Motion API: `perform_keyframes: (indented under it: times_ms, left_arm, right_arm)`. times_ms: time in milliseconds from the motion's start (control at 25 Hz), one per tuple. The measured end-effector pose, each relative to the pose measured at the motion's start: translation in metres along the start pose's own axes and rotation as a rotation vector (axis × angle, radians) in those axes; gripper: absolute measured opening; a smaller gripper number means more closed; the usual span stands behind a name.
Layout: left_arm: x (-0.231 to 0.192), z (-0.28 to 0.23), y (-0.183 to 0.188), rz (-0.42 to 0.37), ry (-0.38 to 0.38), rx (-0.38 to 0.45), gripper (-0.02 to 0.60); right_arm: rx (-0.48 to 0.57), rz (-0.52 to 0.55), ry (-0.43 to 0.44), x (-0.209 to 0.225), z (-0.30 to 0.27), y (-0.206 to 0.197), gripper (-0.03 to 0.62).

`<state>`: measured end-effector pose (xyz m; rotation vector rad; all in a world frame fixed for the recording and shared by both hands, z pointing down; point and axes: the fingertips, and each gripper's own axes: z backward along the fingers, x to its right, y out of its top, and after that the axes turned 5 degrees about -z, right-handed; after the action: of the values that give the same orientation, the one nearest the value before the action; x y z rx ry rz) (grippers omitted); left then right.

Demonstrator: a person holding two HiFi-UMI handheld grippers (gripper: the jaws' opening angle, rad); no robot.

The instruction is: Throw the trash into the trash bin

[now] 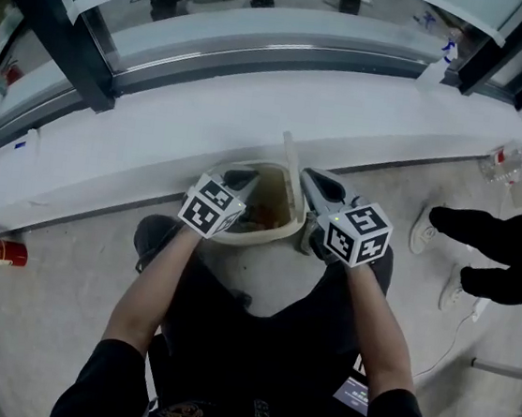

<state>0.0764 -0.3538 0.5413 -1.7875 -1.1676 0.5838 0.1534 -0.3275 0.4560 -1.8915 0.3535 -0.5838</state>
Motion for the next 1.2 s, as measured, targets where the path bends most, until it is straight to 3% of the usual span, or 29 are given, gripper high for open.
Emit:
perform_keyframes:
  times_ms: [240, 680, 920, 1200]
  left_arm:
    - [-0.023, 0.037, -0.004, 0.026, 0.093, 0.013, 0.006]
    - [-0.049, 0.092, -0.047, 0.09, 0.174, -0.02, 0.006]
    - [-0.055, 0.109, -0.072, 0.124, 0.192, -0.037, 0.006]
    - [-0.055, 0.111, -0.091, 0.177, 0.212, -0.068, 0.006]
  right_arm:
    - [-0.054, 0.017, 0.079, -0.031, -0.027, -0.015, 0.003]
    - [-0.242, 0.051, 0.176, -0.091, -0.094, -0.078, 0.003]
    - [-0.328, 0.01, 0.167, -0.104, -0.12, -0.114, 0.003]
    - [-0.438, -0.034, 0.091, -0.106, -0.141, -0.155, 0.003]
